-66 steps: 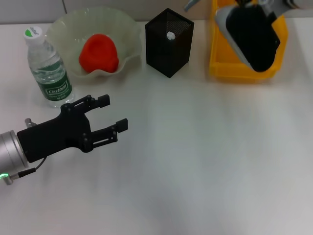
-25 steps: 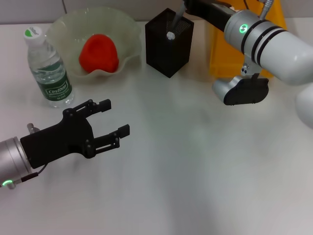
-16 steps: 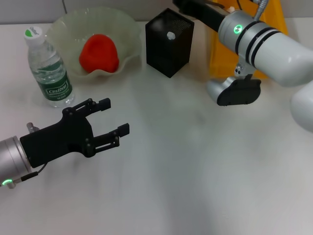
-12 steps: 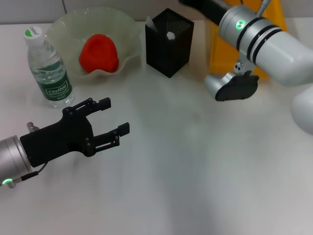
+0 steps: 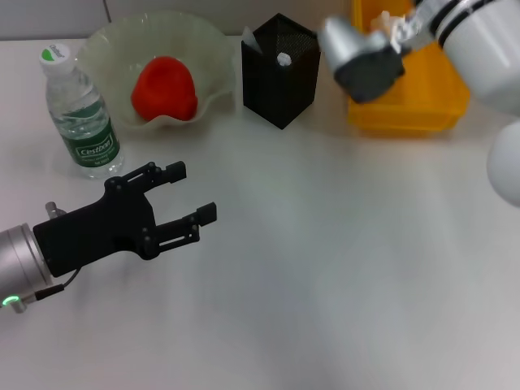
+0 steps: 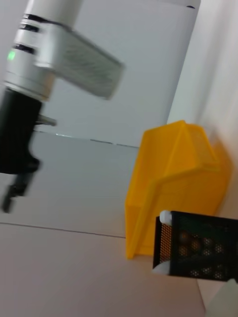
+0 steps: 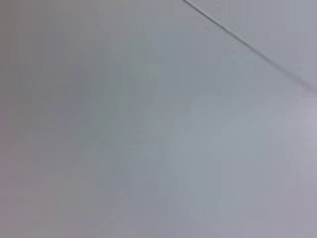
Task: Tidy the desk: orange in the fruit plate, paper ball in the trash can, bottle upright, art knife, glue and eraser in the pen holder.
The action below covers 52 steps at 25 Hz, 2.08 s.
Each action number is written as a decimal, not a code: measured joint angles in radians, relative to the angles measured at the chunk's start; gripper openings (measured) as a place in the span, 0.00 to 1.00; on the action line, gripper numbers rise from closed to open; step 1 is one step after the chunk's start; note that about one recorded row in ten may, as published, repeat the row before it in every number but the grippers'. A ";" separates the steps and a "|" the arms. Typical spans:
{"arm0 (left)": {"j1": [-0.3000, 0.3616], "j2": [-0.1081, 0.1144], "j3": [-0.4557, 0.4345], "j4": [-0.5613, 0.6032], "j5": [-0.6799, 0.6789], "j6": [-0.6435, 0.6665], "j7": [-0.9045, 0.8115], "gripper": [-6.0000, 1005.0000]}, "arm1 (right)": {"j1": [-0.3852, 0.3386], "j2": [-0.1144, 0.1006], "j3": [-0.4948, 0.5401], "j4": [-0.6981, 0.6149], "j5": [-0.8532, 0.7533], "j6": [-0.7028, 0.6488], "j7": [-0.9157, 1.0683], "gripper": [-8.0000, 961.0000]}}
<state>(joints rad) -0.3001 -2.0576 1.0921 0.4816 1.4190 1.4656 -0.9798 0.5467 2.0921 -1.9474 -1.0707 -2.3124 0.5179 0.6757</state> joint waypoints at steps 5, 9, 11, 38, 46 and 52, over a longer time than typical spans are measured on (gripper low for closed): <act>0.001 0.002 0.000 0.000 0.000 0.028 -0.005 0.81 | -0.035 -0.004 0.010 -0.198 0.390 0.016 0.073 0.54; -0.001 0.005 -0.002 0.000 0.000 0.071 -0.006 0.81 | -0.072 -0.007 0.097 -0.290 0.626 -0.088 0.202 0.55; -0.003 0.006 -0.006 0.000 0.000 0.084 -0.007 0.81 | -0.089 -0.007 0.158 -0.322 0.783 -0.176 0.277 0.55; -0.138 0.055 -0.026 -0.064 0.140 0.108 -0.217 0.81 | -0.100 -0.091 0.679 0.529 0.904 -2.036 0.727 0.77; -0.167 0.078 -0.021 -0.124 0.162 0.143 -0.246 0.81 | -0.109 -0.103 0.726 0.574 0.790 -2.019 0.622 0.84; -0.160 0.077 -0.020 -0.122 0.162 0.144 -0.261 0.81 | -0.104 -0.096 0.727 0.576 0.765 -2.008 0.607 0.83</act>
<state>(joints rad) -0.4603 -1.9804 1.0718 0.3593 1.5814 1.6091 -1.2407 0.4427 1.9961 -1.2204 -0.4946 -1.5471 -1.4901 1.2823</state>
